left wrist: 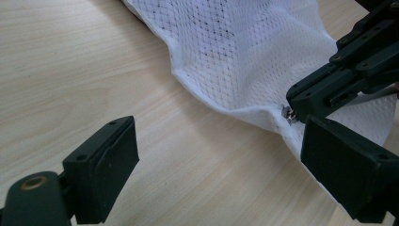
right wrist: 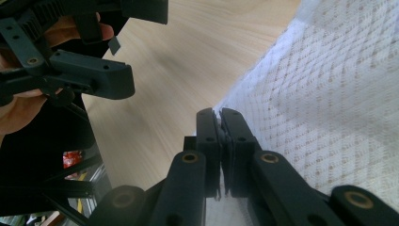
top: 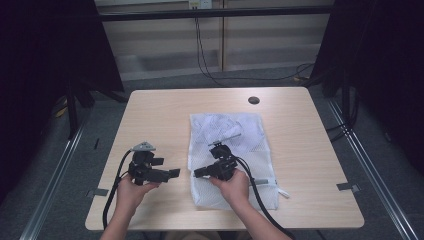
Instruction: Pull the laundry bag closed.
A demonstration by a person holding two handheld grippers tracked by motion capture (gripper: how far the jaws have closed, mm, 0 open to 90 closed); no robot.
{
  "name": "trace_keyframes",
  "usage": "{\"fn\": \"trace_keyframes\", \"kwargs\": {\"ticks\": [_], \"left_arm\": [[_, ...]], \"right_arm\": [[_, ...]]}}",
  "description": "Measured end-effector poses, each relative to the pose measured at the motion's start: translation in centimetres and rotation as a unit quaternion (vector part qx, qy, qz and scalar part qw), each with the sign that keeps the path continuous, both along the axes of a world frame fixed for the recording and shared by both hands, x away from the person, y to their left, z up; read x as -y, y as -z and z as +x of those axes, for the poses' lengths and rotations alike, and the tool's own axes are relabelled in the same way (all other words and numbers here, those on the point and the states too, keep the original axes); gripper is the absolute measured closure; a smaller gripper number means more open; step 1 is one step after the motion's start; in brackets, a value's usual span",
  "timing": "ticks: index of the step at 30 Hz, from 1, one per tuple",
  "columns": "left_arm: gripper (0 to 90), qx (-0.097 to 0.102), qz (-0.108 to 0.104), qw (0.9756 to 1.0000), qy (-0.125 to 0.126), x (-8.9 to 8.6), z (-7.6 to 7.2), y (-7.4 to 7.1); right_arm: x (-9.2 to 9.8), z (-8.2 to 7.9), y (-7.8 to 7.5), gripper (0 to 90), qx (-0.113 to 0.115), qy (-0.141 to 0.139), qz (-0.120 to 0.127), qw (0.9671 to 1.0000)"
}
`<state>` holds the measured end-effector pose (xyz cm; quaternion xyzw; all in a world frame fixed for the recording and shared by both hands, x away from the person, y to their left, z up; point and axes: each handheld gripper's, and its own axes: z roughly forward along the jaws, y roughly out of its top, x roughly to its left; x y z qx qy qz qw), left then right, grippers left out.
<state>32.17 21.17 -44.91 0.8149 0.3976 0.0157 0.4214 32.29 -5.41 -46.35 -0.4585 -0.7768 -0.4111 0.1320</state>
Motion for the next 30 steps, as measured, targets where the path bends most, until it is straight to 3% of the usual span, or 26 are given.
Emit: {"fn": "trace_keyframes", "kwargs": {"ticks": [30], "left_arm": [[11.1,-0.028,0.0,0.9986,0.046,2.3,-0.5,1.0]], "right_arm": [[0.6,0.2,-0.8,86.5,0.007,0.011,0.013,0.9998]]}}
